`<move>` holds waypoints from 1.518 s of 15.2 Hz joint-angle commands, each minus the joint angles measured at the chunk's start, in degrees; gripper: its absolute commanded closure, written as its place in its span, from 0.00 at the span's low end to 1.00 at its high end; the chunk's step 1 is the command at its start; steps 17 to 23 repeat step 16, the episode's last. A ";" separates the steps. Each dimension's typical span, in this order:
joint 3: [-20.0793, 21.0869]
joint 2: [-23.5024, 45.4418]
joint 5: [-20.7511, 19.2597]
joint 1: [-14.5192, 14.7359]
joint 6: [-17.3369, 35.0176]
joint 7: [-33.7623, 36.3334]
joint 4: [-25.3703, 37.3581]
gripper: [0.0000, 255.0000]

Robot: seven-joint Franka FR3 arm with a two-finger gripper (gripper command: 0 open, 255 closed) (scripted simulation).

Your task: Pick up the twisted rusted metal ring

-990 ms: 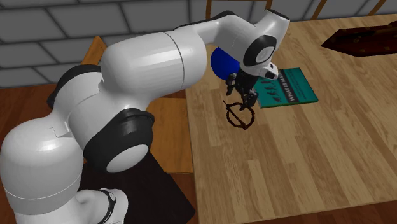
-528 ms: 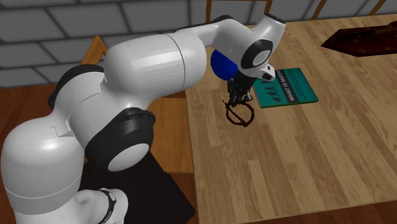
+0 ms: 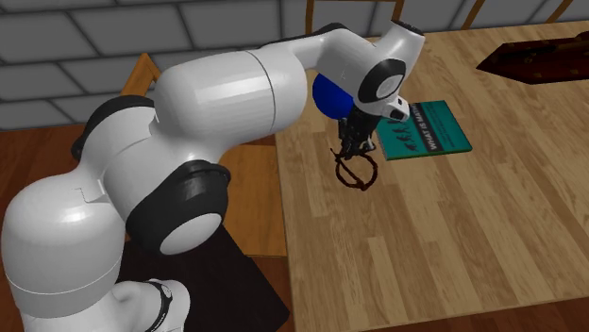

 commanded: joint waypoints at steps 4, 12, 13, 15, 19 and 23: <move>-0.13 -0.56 -0.08 -0.11 -2.94 -0.20 2.08 1.00; -0.16 -0.92 -0.08 -0.09 -8.87 -0.49 7.65 1.00; -0.17 -0.88 -0.08 -0.08 -9.66 -0.53 8.49 1.00; -0.17 -0.83 -0.08 -0.08 -10.59 -0.58 9.47 1.00; -0.17 -0.81 -0.08 -0.08 -10.60 -0.58 9.49 1.00; -0.17 -0.81 -0.08 -0.08 -10.60 -0.58 9.49 1.00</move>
